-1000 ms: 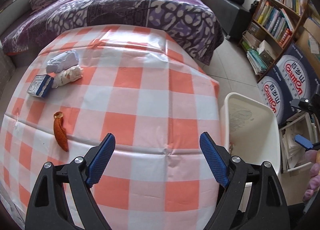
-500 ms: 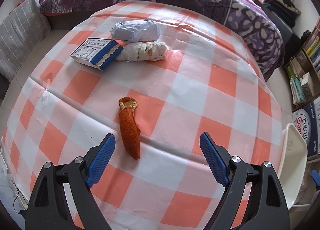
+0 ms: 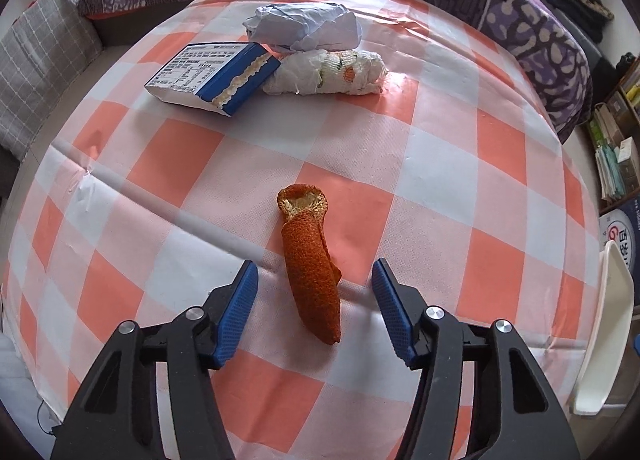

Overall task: Collect trash
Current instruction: 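Move the left tool to the orange peel and grasp it, then grasp the small white-and-blue box with the right tool while the left tool holds the orange peel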

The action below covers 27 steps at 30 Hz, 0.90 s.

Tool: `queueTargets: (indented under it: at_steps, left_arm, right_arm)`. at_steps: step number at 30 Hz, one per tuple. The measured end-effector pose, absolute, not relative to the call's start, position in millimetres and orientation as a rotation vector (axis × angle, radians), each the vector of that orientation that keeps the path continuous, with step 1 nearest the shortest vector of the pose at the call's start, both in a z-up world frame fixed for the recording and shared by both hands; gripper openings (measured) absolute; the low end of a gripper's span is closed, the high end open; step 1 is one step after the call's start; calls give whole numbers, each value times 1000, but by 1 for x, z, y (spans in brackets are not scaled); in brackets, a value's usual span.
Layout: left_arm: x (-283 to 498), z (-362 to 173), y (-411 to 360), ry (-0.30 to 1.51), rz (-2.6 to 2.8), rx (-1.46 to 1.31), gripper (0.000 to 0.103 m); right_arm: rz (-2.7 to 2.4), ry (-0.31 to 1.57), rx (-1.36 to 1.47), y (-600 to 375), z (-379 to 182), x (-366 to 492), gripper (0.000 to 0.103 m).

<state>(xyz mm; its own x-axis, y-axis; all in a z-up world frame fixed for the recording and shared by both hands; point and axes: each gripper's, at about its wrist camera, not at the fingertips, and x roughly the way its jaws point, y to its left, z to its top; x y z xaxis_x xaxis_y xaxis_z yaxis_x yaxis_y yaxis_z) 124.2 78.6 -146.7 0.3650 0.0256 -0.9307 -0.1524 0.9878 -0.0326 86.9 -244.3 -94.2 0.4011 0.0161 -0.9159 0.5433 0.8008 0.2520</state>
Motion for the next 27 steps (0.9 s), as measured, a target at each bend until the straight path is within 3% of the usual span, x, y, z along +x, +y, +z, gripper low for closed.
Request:
queueTargets:
  at_steps: [2, 3, 9, 14, 21, 27]
  left_arm:
    - [124, -146, 81, 1188, 88, -122, 40]
    - [124, -145, 83, 1191, 78, -132, 27]
    - [117, -128, 116, 1165, 71, -227, 24]
    - [107, -81, 161, 1061, 113, -257, 23]
    - [81, 1, 234, 879, 184, -266, 21]
    - [73, 9, 276, 861, 200, -344, 14]
  right_arm:
    - [-357, 1126, 560, -239, -96, 88, 95]
    - [-356, 1127, 548, -236, -97, 88, 95]
    - [-267, 1136, 429, -205, -101, 102, 95]
    - [-130, 1138, 363, -158, -99, 123, 94]
    - [306, 1043, 78, -17, -74, 167, 95]
    - [599, 1005, -317, 109, -75, 188, 95]
